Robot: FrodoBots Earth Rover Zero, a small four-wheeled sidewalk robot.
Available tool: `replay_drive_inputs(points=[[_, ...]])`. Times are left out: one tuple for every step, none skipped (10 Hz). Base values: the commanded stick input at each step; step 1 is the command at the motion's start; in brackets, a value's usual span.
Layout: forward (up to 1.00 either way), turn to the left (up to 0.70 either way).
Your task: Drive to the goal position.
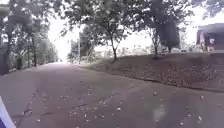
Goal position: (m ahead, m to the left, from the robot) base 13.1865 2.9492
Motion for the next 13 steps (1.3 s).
replay_drive_inputs(points=[[0.7,0.35],[0.7,0.35],[0.7,0.35],[0.7,0.35],[0.7,0.21],[0.7,0.0],[0.7,0.0],[0.7,0.0],[0.7,0.0],[0.7,0.0],[0.7,0.0],[0.7,0.0],[0.7,0.0]])
